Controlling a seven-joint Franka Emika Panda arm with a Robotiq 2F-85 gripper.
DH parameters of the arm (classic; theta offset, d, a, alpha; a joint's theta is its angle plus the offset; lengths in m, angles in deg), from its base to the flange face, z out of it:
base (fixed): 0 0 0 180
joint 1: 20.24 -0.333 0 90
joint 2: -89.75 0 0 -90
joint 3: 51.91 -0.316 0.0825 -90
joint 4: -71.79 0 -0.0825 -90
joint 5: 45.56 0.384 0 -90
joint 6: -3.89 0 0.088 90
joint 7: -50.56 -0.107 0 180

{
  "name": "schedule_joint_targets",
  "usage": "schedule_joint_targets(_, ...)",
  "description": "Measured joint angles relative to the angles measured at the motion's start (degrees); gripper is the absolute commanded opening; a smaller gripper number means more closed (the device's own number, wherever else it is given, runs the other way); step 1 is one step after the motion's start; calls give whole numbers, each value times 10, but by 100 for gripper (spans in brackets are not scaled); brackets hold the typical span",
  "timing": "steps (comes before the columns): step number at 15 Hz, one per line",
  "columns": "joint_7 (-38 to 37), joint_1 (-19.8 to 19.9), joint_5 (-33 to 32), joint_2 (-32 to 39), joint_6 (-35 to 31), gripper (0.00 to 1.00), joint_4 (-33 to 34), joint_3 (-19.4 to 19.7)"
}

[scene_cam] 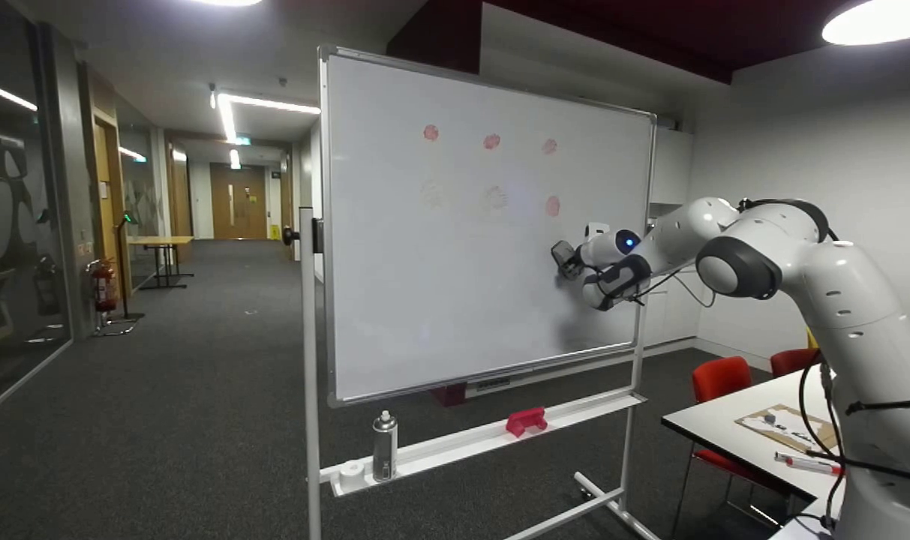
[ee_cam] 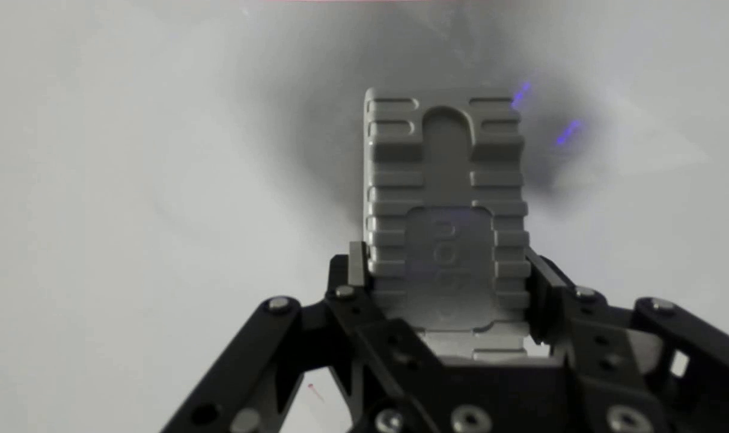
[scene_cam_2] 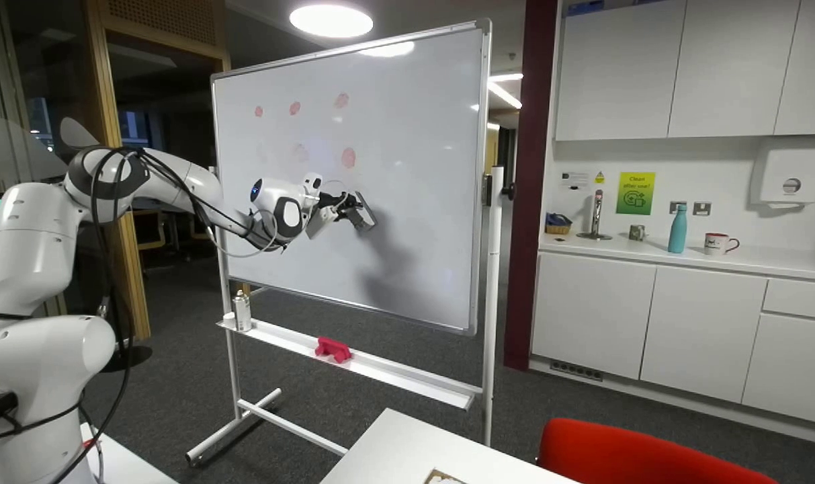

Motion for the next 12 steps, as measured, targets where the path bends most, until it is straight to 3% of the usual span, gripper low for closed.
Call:
schedule_joint_targets(8, 0, -72, 17, 13, 6, 35, -1, 47)
schedule_joint_targets(12, 0, -85, 26, 13, 24, 35, 6, 56)
